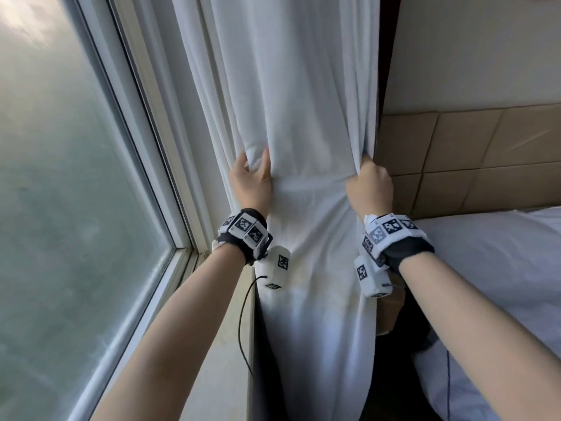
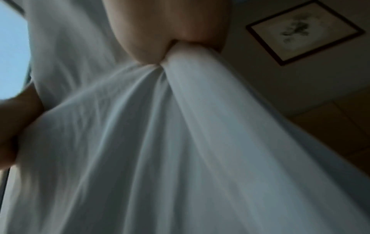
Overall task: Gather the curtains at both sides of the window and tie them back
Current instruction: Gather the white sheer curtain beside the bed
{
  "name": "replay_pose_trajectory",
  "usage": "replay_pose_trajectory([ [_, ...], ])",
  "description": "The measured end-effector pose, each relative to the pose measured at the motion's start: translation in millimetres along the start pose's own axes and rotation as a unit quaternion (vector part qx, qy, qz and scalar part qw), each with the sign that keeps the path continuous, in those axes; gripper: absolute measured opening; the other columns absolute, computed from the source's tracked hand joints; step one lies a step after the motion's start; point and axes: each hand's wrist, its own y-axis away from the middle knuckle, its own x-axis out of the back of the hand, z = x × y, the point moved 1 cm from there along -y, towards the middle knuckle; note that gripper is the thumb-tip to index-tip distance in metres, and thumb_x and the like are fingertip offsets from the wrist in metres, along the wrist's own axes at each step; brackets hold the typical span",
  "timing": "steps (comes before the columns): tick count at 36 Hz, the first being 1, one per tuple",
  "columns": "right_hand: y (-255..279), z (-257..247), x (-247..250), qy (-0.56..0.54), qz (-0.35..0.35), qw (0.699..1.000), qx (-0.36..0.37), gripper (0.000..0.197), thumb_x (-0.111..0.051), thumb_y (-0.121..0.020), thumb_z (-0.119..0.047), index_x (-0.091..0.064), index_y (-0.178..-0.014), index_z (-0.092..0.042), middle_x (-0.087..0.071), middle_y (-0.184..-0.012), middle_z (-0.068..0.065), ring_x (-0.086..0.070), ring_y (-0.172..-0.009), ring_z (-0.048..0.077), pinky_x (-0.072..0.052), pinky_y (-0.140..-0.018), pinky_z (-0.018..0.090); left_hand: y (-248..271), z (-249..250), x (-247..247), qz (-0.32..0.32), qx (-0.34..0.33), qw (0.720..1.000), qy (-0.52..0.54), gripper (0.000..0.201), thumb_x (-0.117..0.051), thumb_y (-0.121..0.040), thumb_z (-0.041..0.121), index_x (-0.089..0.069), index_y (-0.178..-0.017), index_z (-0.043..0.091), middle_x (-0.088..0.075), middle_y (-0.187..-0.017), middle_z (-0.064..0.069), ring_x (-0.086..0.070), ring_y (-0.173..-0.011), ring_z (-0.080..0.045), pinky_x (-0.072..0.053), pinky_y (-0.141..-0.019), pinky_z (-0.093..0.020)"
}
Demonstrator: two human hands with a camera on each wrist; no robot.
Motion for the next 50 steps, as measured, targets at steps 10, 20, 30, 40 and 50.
replay_pose_trajectory([
  [10,-5,4,9,0.070,0.021,0.997,0.005,0.046,-0.039,-0.090,-0.001,-0.043,-0.136,-0.004,-0.061,-0.110,0.027,-0.060,-0.099,0.048,-0.048,-0.077,0.049,16,8,8,-0.060,-0.066,0.986,-0.141,0.028,-0.073,-0.082,0.020,-0.050,-0.077,0.006,-0.045,-0.059,0.004,-0.040,-0.052,-0.010,-0.036,-0.050,-0.020],
  [20,11,-5,23,-0.065,-0.104,0.990,-0.065,0.047,-0.036,-0.088,-0.002,-0.045,-0.133,-0.005,-0.056,-0.123,0.027,-0.055,-0.109,0.046,-0.048,-0.093,0.046,55,21,-14,-0.106,-0.099,0.982,-0.124,0.034,-0.052,-0.081,0.000,-0.052,-0.115,0.003,-0.061,-0.080,-0.005,-0.054,-0.070,-0.021,-0.044,-0.064,-0.032],
  [30,34,-28,25,-0.274,-0.220,0.933,-0.076,0.049,-0.036,-0.087,-0.024,-0.052,-0.133,-0.018,-0.057,-0.130,0.006,-0.051,-0.121,0.026,-0.040,-0.104,0.038,71,40,-37,-0.235,-0.117,0.962,-0.069,0.026,-0.069,-0.081,0.010,-0.055,-0.103,0.011,-0.061,-0.085,0.015,-0.060,-0.079,0.007,-0.046,-0.067,-0.009],
  [40,27,-27,27,-0.343,-0.224,0.907,-0.100,0.056,-0.062,-0.078,-0.064,-0.061,-0.105,-0.015,-0.066,-0.107,-0.005,-0.061,-0.104,0.009,-0.044,-0.097,0.027,61,29,-41,-0.424,-0.087,0.892,-0.129,0.004,-0.056,-0.080,0.010,-0.057,-0.077,0.012,-0.061,-0.072,-0.007,-0.062,-0.071,-0.020,-0.050,-0.062,-0.039],
  [50,2,17,34,-0.290,-0.143,0.942,-0.085,0.045,-0.054,-0.094,-0.032,-0.055,-0.124,0.000,-0.062,-0.115,0.010,-0.059,-0.108,0.025,-0.046,-0.097,0.037,-34,13,11,-0.386,0.065,0.896,-0.209,0.025,-0.063,-0.092,0.022,-0.066,-0.117,0.015,-0.068,-0.108,-0.008,-0.063,-0.087,-0.011,-0.049,-0.082,-0.025],
])
